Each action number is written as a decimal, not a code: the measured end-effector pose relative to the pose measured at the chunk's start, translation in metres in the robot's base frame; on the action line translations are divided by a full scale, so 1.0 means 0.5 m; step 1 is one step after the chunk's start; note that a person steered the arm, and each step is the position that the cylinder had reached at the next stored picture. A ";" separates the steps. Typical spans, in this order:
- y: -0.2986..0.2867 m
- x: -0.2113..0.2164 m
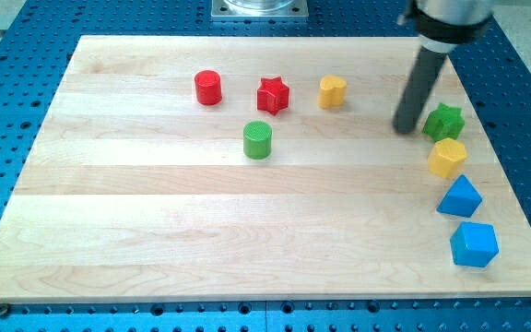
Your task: Place the heart at the top of the green star
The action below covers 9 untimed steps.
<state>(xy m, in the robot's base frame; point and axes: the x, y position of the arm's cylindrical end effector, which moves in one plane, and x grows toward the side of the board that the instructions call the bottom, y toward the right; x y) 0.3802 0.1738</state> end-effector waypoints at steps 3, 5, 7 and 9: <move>-0.284 -0.064; -0.008 -0.127; -0.031 -0.125; -0.015 -0.053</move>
<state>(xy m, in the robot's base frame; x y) 0.3535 0.1664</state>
